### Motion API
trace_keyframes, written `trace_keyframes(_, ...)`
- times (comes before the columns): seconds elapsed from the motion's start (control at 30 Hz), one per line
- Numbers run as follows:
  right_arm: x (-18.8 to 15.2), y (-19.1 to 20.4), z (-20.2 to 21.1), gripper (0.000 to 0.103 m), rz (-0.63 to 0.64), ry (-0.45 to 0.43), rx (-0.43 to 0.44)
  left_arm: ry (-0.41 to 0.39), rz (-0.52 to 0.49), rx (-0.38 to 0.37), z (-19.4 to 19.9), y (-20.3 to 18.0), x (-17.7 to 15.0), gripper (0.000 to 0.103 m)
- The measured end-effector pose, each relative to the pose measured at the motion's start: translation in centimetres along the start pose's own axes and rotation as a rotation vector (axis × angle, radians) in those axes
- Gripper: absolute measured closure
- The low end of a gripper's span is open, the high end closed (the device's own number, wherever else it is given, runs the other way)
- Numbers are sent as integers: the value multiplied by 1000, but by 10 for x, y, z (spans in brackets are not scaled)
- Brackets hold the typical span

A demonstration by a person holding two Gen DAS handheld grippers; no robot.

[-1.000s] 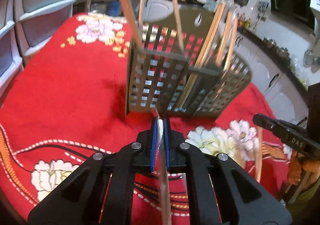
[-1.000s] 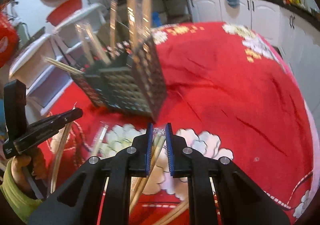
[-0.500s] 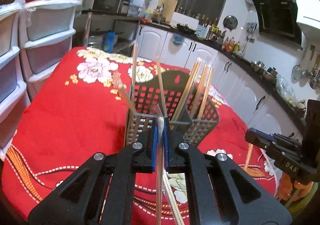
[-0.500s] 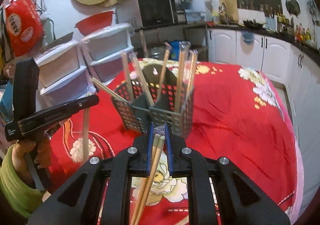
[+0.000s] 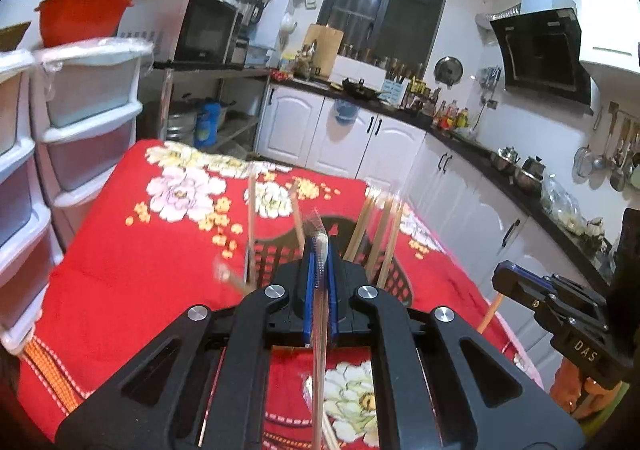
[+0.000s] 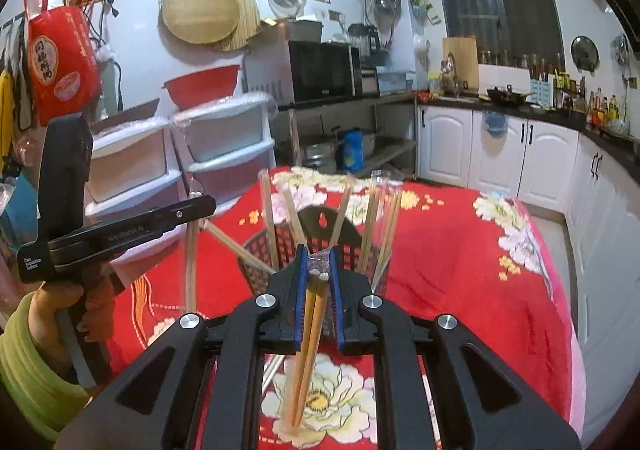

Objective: Organize utensils
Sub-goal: 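Lift the chopsticks with the right tool while the left tool carries its pair above the caddy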

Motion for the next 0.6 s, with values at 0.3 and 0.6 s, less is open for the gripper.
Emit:
trace_keyframes(0.3, 42, -7, -1, 92, 14, -90, -26, -66, -10, -16, -11, -12, 40, 102)
trace_keyframes(0.6, 88, -18, -8, 92, 23, -183, -57, -106, -1, -10, -29, -14, 71, 102)
Point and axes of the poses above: each gripper's, at about its wrist camera, not at the fingertips, and z roughly against the way its jaws point, y to its left, x to its top, the point moved 6 cm from there along -z, roughly the way its jaws point, and after that the axes turned 12 degrees about -y, right-handed, at the moved point
